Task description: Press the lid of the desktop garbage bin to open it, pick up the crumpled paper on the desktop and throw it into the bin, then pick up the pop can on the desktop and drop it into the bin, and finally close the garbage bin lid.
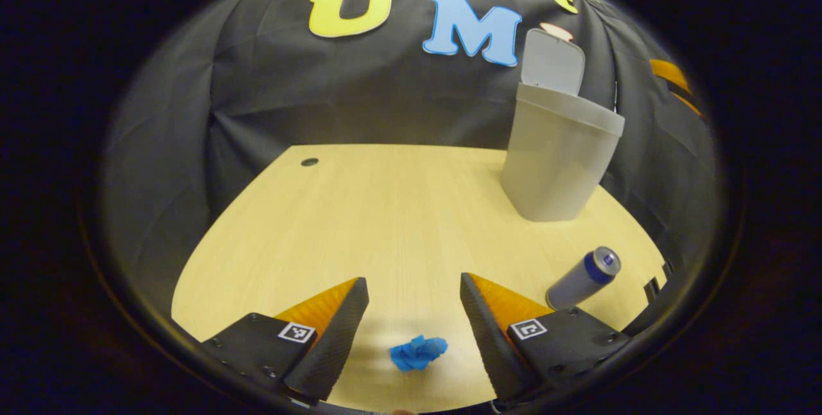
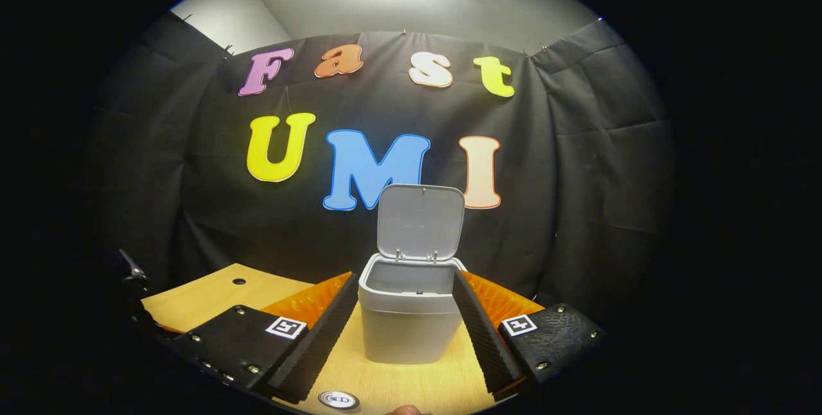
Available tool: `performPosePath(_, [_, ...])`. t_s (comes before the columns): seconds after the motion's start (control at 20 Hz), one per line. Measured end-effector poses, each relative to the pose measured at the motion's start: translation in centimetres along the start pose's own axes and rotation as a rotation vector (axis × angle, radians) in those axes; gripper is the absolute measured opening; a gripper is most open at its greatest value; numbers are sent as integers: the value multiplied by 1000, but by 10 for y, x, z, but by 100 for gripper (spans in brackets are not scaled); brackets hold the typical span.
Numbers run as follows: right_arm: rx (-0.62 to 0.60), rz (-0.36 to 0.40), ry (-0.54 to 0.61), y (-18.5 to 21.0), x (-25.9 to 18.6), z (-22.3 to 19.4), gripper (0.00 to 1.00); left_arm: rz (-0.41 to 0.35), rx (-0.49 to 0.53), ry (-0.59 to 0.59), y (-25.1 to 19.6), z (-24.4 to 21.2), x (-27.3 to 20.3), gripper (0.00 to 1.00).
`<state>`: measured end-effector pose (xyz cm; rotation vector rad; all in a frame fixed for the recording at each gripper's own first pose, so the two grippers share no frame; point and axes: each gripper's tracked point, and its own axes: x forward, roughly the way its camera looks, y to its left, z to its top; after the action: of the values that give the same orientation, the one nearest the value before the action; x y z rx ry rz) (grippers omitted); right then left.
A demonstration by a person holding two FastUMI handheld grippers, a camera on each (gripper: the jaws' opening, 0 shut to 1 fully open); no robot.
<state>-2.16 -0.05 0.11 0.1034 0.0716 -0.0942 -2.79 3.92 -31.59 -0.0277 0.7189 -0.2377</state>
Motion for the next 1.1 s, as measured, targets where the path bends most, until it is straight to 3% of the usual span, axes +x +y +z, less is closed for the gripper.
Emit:
performPosePath(0.3, [-34,4,31,10,-9,-8,95,-26,27,162,-3,-59,20,96])
performPosePath(0.6, [-34,8,70,12,-16,-19,95,-39,35,226,3,-87,21,94])
performPosePath(0.9, [-21,-4,85,6,-19,-23,95,-39,91,203,2,-86,28,95])
performPosePath(0.95, [-19,-5,87,5,-18,-24,100,-36,100,200,4,-83,28,94])
performPosePath(1.05, [-13,-6,88,3,-18,-25,100,-22,110,181,9,-76,29,92])
performPosePath(1.1, [-10,-7,88,2,-17,-26,95,-21,112,171,10,-72,30,89])
